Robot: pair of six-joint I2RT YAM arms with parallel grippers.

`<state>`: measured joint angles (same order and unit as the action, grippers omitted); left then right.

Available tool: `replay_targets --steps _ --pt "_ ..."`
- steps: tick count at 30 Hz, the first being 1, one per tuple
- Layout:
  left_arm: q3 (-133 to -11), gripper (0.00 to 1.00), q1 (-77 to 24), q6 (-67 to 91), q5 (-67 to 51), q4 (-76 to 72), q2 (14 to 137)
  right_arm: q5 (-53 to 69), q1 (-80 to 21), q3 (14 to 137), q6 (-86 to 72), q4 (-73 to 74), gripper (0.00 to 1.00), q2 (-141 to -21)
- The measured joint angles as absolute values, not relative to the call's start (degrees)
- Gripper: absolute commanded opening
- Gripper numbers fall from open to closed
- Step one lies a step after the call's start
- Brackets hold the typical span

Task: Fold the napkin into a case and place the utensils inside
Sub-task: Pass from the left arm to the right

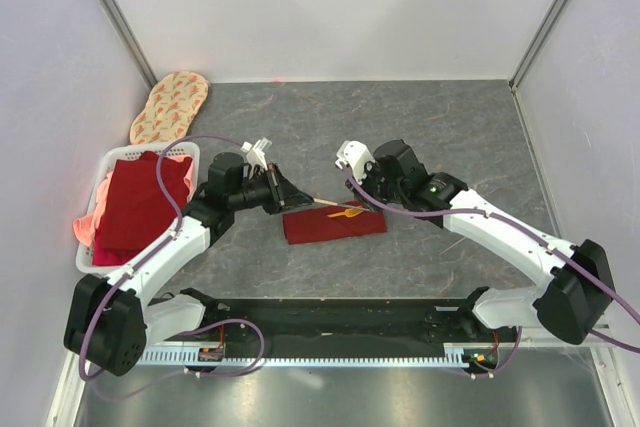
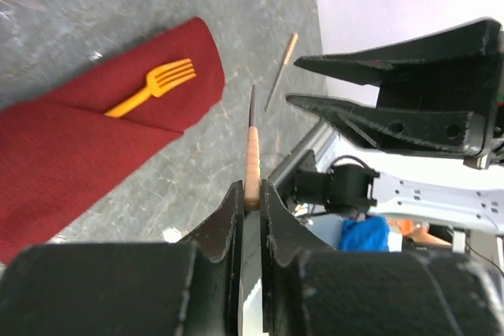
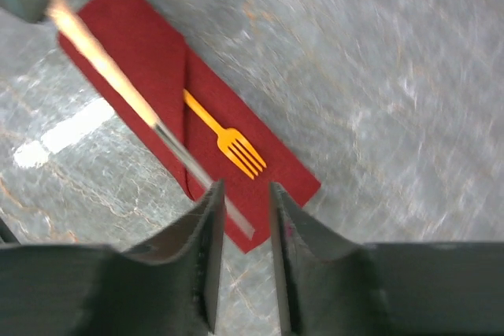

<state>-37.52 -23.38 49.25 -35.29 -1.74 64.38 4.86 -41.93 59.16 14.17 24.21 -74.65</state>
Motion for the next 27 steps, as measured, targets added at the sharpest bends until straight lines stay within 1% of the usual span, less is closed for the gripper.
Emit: replay_targets --steps 2,9,14,21,27 --pt "-37.4 0.02 -23.2 49.5 -36.7 -1.9 64.4 7.0 -42.3 59.4 16.7 24.0 0.30 -74.7" --pt "-37.1 0.02 -22.2 50.8 -39.7 -3.1 64.4 12.9 -43.2 59.4 21.4 23.8 0.31 -76.6" --pt "-35.7 0.02 -21.6 52.4 -40.6 -4.7 64.4 14.9 -43.3 59.4 23.0 23.8 0.29 -77.5" --pt "-34.7 0.02 -21.2 53.3 -41.9 -4.9 64.6 16.7 -43.4 59.4 23.7 23.9 0.32 -77.3" --pt "-34.7 0.02 -20.9 53.3 -42.4 -4.9 64.9 18.0 -43.4 59.4 24.2 24.1 0.31 -75.9"
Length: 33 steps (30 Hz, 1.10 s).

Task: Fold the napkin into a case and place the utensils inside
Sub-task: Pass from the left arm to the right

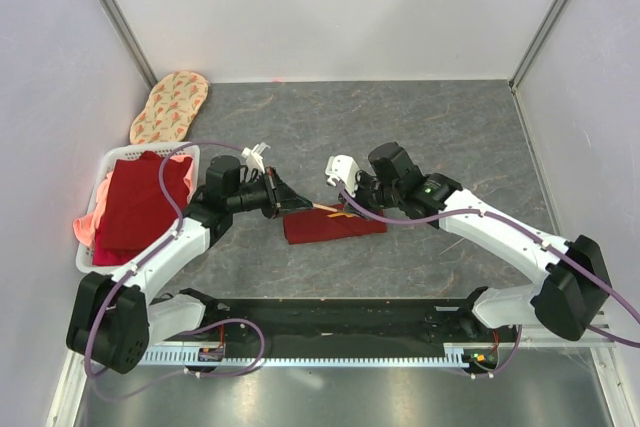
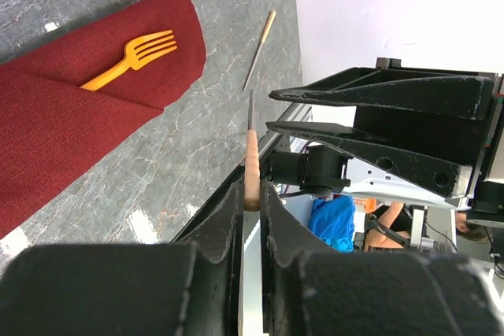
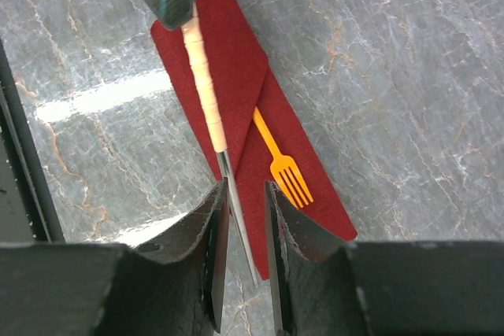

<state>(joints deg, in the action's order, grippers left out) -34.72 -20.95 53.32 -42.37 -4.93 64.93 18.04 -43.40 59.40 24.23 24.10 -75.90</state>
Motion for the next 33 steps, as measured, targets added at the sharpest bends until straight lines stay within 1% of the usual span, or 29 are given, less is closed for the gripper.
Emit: replay_targets --steps 7,12,14,17,18,21,23,24,25,26,27,29,30,31,32,33 --pt "-35.4 0.02 -20.9 53.3 -42.6 -4.8 65.3 20.4 -43.4 59.2 24.9 25.0 0.29 -76.4" --pt "-36.3 0.02 -20.8 53.3 -42.6 -4.6 65.3 21.2 -43.4 59.2 26.0 25.4 0.23 -78.0" --pt "-36.4 0.02 -20.8 53.3 -42.7 -4.4 65.3 21.2 -43.4 59.2 26.5 25.6 0.18 -78.6" --pt "-36.5 0.02 -20.7 53.3 -42.7 -4.1 65.3 21.1 -43.4 59.2 27.1 26.2 0.17 -79.0" --pt "-36.6 0.02 -20.7 53.3 -42.8 -3.9 65.4 21.0 -43.4 59.2 27.3 26.2 0.15 -79.0" --pt "-36.7 0.02 -20.7 53.3 -43.2 -3.7 65.8 20.7 -43.5 59.3 27.8 26.6 0.01 -79.0" --pt "-36.7 0.02 -20.7 53.3 -43.4 -3.4 66.0 20.5 -43.8 59.3 28.3 27.0 0.00 -79.0" --pt "-36.7 0.06 -20.7 53.3 -43.7 -3.3 66.0 20.4 -43.8 59.3 28.5 27.1 0.00 -79.0" --pt "-36.8 0.15 -20.6 53.3 -43.7 -3.3 66.1 20.4 -43.8 59.3 28.7 27.3 0.00 -79.0" --pt "-36.8 0.26 -20.6 53.3 -43.8 -3.0 66.2 20.1 -43.8 59.4 29.0 27.4 0.00 -79.0" --pt "-36.9 0.50 -20.6 53.3 -43.8 -2.8 66.3 19.7 -43.9 59.4 29.3 27.5 0.00 -79.0" --pt "-37.0 0.64 -20.1 53.0 -44.1 -2.5 66.4 18.0 -44.2 59.7 30.4 28.4 0.00 -79.0" --pt "-37.0 0.69 -19.6 53.1 -44.1 -2.2 66.3 16.7 -44.2 59.9 31.1 29.3 0.00 -79.0" --pt "-37.0 0.70 -18.7 53.1 -44.0 -1.9 66.2 15.4 -44.1 60.2 32.0 30.2 0.00 -79.0" --pt "-37.0 0.69 -17.7 53.0 -43.8 -1.3 65.9 13.9 -44.1 60.5 33.0 31.4 0.00 -78.9" --pt "-37.0 0.62 -16.7 53.0 -43.3 -0.5 65.5 12.4 -44.0 61.0 34.0 32.6 0.00 -78.9"
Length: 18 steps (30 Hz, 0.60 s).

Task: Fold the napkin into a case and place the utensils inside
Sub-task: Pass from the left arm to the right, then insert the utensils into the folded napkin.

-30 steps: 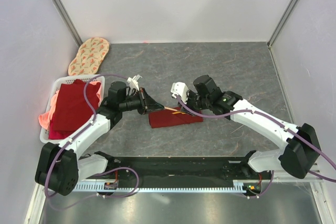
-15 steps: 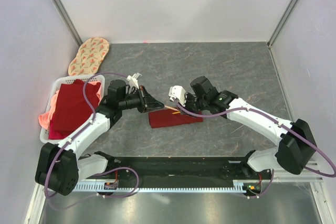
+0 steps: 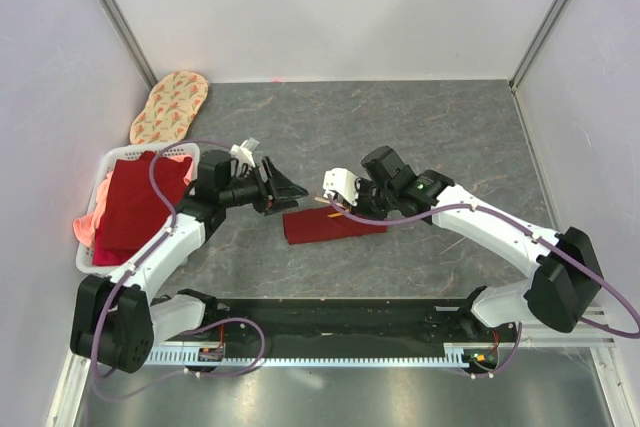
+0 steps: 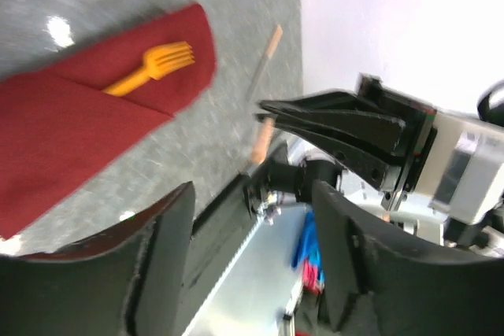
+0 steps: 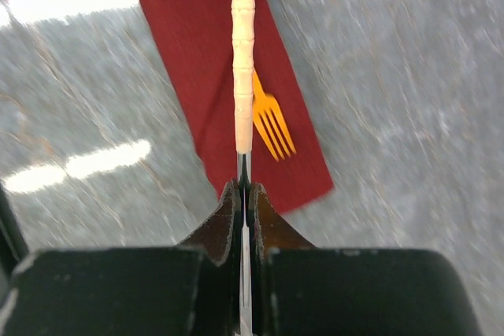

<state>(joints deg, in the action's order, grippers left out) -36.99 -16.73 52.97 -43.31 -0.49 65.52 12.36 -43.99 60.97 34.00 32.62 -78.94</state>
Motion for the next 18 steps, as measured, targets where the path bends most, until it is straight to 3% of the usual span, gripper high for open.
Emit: replay_targets --steps 2,3,6,18 --pt "-37.0 0.44 -15.2 52.6 -41.8 1.1 64.9 9.3 -43.9 62.1 36.3 35.4 0.00 -78.9" --pt "-37.0 0.27 -14.8 52.4 -41.1 1.7 64.9 8.3 -43.9 62.5 37.2 36.4 0.00 -78.9" --pt "-37.0 0.09 -14.4 51.1 -39.3 3.3 66.1 4.4 -43.9 63.5 40.5 39.8 0.00 -78.9" --pt "-34.1 0.05 -14.5 47.2 -34.9 6.0 73.5 -2.9 -43.9 65.8 44.0 47.3 0.00 -85.4"
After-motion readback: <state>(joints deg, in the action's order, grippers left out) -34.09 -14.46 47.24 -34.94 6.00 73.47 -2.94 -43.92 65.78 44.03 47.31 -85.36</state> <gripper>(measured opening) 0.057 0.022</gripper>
